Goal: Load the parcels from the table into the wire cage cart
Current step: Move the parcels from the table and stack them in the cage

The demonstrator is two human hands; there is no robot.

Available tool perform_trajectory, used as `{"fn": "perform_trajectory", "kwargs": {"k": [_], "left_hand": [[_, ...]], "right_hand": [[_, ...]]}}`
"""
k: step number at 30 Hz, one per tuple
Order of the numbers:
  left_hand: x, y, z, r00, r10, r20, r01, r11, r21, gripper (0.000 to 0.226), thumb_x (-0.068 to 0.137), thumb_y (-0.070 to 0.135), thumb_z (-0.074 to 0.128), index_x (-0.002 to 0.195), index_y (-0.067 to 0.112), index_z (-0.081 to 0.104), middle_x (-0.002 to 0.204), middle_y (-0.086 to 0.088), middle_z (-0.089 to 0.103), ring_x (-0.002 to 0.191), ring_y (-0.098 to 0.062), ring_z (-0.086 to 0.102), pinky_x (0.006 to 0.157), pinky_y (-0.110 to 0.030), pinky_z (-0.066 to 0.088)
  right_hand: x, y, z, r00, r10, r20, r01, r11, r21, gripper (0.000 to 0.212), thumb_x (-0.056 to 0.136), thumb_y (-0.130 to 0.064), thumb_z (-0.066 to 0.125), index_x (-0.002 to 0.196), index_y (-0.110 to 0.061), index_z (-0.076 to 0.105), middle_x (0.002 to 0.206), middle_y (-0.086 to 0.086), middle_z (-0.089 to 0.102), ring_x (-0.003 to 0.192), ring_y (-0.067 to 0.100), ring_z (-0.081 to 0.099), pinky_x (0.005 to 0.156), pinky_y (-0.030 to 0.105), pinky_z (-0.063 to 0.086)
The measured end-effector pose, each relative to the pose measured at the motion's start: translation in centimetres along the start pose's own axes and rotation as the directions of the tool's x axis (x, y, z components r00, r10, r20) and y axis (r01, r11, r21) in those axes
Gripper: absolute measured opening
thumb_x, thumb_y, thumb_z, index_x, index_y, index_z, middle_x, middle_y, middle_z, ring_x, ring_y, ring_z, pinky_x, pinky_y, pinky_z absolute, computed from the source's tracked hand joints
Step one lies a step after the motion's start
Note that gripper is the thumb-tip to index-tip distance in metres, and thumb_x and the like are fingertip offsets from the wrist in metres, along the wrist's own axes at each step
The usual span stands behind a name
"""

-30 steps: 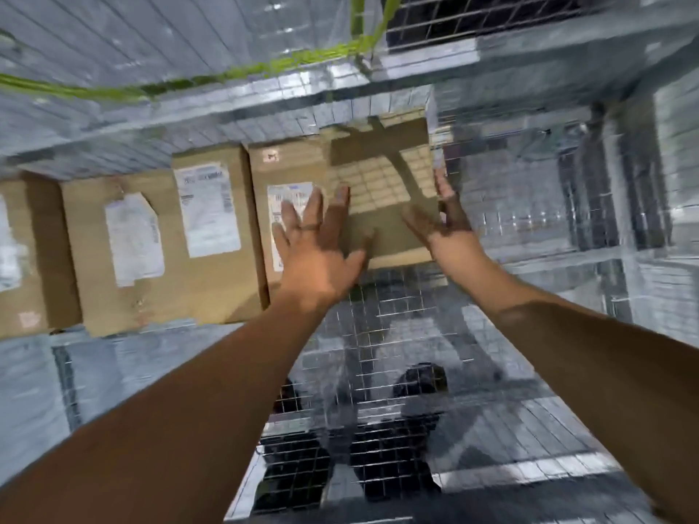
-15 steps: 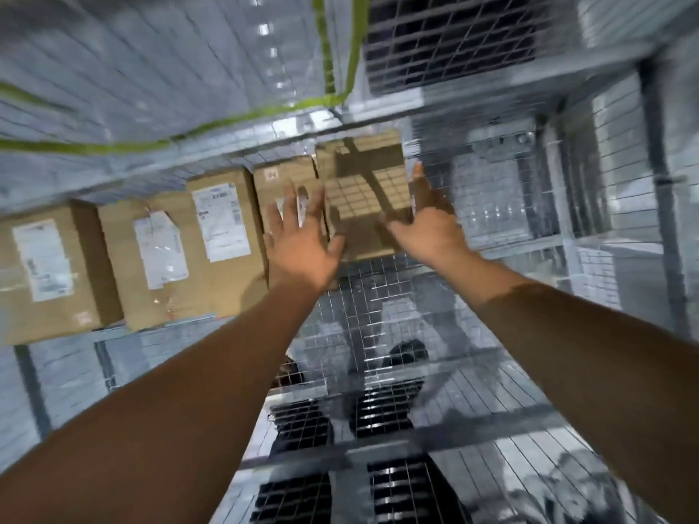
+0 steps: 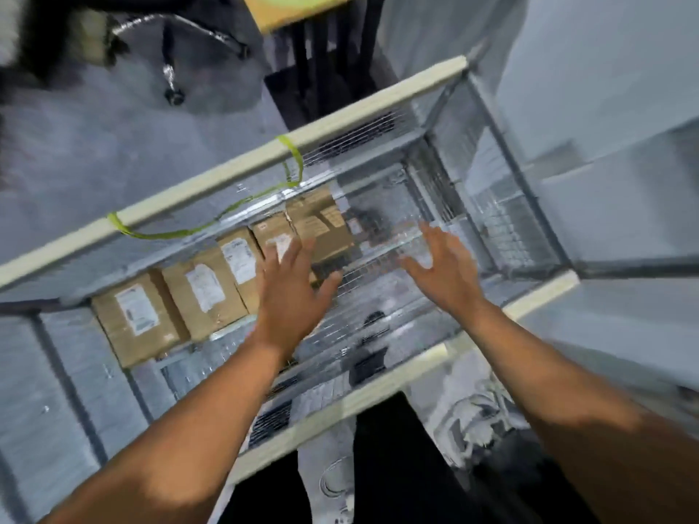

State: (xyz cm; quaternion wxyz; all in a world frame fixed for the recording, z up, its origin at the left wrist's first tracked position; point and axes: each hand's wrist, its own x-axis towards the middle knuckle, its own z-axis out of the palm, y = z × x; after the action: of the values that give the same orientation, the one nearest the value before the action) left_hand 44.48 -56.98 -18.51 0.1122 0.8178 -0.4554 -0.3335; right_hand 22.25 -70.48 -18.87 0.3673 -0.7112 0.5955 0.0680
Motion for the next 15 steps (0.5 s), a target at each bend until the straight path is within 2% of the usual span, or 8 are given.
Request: {"fn": "perform_trajectory", "kwargs": {"k": [2,4,6,9,11,13,15], "left_hand": [[-2.4,1.8,-1.1,0.996,0.092,0.016,-0.092,0.995,0.029,0.077,0.098,0.064,0.049,0.163,0.032,0.023,0.171,-0.003,0.021,0.158,-0.035,0.002,0.126,-0.057,0.005],[-5.4,4.1,-2.0,0.979,0.202,0.038,-0.203,0.979,0.014,0.076,0.098,0.065,0.049,0.162,0.032,0.025,0.171,-0.002,0.020,0.158,-0.036,0.003,0.125,-0.057,0.008],[-8.4,6.6,-2.5,0.942,0.327,0.076,-0.325,0.945,-0.032,0.077,0.097,0.066,0.049,0.162,0.031,0.026,0.171,-0.003,0.019,0.158,-0.037,0.003,0.126,-0.056,0.007],[-13.3,11.5,-3.1,0.854,0.512,0.096,-0.508,0.859,-0.064,0.084,0.089,0.071,0.043,0.161,0.031,0.030,0.170,-0.004,0.023,0.158,-0.036,0.005,0.126,-0.055,0.007],[-17.4,15.0,-3.1,0.762,0.633,0.134,-0.627,0.774,-0.092,0.082,0.090,0.069,0.047,0.161,0.032,0.031,0.170,-0.001,0.022,0.159,-0.034,0.003,0.127,-0.053,0.004],[-21.7,18.3,-2.9,0.624,0.762,0.175,-0.759,0.644,-0.099,0.079,0.093,0.069,0.050,0.160,0.031,0.033,0.170,-0.003,0.025,0.158,-0.037,0.007,0.127,-0.054,0.007],[-25.5,21.0,-2.2,0.498,0.844,0.198,-0.847,0.523,-0.094,0.086,0.086,0.077,0.040,0.158,0.029,0.038,0.167,-0.007,0.031,0.155,-0.041,0.015,0.126,-0.055,0.013]], "right_hand": [[-4.6,-0.6,-1.8,0.992,0.054,-0.117,-0.055,0.999,-0.003,0.097,0.083,-0.080,0.041,0.164,-0.028,0.028,0.167,0.009,0.035,0.154,0.031,0.030,0.123,0.055,0.025],[-10.4,-1.0,-3.4,0.960,0.136,-0.243,-0.115,0.988,0.099,0.093,0.085,-0.073,0.048,0.163,-0.024,0.033,0.166,0.010,0.037,0.153,0.031,0.032,0.126,0.050,0.023],[-16.9,-0.7,-4.5,0.913,0.196,-0.358,-0.126,0.969,0.211,0.081,0.095,-0.059,0.061,0.163,-0.025,0.033,0.167,0.009,0.036,0.155,0.028,0.029,0.128,0.045,0.021],[-26.9,0.9,-5.8,0.810,0.330,-0.485,-0.183,0.927,0.326,0.074,0.100,-0.049,0.063,0.163,-0.028,0.031,0.170,0.003,0.030,0.158,0.022,0.020,0.130,0.043,0.015],[-33.7,2.7,-6.1,0.730,0.435,-0.527,-0.262,0.891,0.372,0.076,0.099,-0.057,0.060,0.164,-0.033,0.028,0.171,0.002,0.026,0.160,0.023,0.015,0.130,0.048,0.012],[-40.2,4.4,-6.1,0.635,0.537,-0.556,-0.331,0.839,0.432,0.089,0.087,-0.075,0.051,0.164,-0.035,0.027,0.172,0.004,0.025,0.160,0.026,0.013,0.129,0.051,0.011],[-45.9,5.9,-6.2,0.507,0.611,-0.608,-0.343,0.790,0.508,0.100,0.078,-0.082,0.043,0.163,-0.030,0.032,0.170,0.006,0.031,0.159,0.026,0.020,0.129,0.047,0.014]]}}
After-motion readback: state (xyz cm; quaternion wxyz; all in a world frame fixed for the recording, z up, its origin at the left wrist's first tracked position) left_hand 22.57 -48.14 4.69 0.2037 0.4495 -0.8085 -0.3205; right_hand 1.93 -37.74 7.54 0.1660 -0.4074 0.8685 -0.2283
